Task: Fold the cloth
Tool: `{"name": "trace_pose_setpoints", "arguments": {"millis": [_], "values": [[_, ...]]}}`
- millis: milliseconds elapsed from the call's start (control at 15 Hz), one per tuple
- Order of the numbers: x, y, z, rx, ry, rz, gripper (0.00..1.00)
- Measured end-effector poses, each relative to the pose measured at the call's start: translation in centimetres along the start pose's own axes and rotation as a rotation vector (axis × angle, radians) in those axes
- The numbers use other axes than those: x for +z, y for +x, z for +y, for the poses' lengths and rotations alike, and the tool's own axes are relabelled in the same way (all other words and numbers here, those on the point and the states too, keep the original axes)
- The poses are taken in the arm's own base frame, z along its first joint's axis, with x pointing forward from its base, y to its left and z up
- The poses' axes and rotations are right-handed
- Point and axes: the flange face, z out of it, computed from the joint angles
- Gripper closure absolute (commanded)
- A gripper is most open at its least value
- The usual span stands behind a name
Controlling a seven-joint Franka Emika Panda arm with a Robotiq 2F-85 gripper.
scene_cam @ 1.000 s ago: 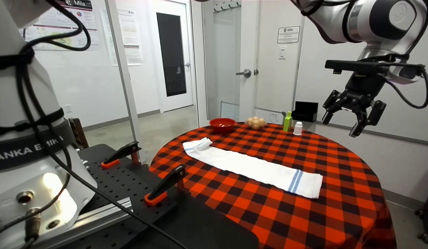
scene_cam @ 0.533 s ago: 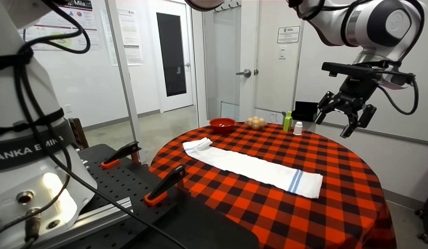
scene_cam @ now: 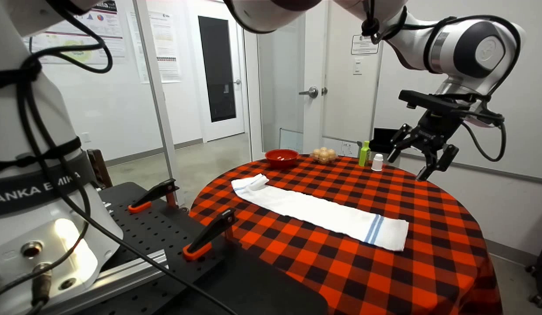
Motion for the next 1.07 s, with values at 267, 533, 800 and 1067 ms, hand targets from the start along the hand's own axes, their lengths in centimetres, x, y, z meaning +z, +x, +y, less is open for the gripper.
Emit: {"name": "trace_pose_setpoints", "arguments": {"millis": [267,533,800,1067], "values": [[2.9,0.9,0.6,-0.012,-0.006,-0.023,0.00],[6.2,1.5,2.4,-0.008,-0.012,-0.055,0.00],[8.0,1.9,3.4,-0.010,-0.027,-0.067,0.01],[8.9,2.0,3.6,-0.023,-0.041,-0.078,0.01]]}}
